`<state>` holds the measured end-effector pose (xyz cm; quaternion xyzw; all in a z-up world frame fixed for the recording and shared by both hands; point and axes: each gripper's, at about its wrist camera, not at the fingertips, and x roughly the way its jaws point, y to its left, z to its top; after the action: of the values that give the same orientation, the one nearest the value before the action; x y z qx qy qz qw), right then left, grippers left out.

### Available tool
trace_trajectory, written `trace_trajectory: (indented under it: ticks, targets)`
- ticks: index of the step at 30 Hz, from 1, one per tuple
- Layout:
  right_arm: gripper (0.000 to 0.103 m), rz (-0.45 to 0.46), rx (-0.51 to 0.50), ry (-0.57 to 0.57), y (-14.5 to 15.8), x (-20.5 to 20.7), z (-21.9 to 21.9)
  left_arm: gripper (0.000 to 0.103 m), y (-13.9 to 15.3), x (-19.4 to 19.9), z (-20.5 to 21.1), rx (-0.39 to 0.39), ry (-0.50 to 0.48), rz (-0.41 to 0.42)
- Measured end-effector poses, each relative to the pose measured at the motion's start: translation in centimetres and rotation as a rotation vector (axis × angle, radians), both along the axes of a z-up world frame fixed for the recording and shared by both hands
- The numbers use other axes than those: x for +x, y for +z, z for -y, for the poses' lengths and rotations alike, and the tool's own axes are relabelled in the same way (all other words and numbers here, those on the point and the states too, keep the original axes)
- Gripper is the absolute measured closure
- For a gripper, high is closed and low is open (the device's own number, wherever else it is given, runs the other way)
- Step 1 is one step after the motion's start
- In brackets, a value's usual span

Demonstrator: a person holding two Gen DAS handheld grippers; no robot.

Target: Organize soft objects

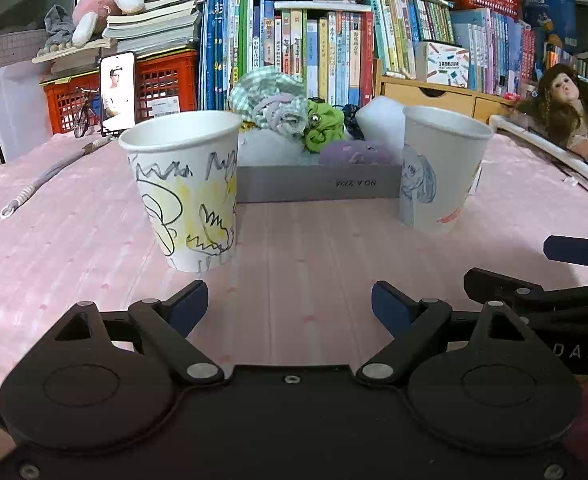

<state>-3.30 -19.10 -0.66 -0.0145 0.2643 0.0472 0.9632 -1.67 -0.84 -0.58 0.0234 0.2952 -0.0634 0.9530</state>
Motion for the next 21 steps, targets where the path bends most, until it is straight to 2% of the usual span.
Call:
trace_trajectory:
  ticks: [10,18,21]
  targets:
    - [0.004,-0.036,-0.003,-0.013,-1.2,0.5,0.1,0.009,-0.6,0.4,0.0,0.010,0.018,-0.001]
    - [0.000,-0.045,0.004,-0.011,-1.3,0.7,0.5,0.000,-0.8,0.7,-0.2,0.010,0.025,-0.002]
    - [0.000,-0.057,0.004,0.003,-1.3,0.9,0.7,0.000,-0.9,0.7,-0.2,0.014,0.021,-0.001]
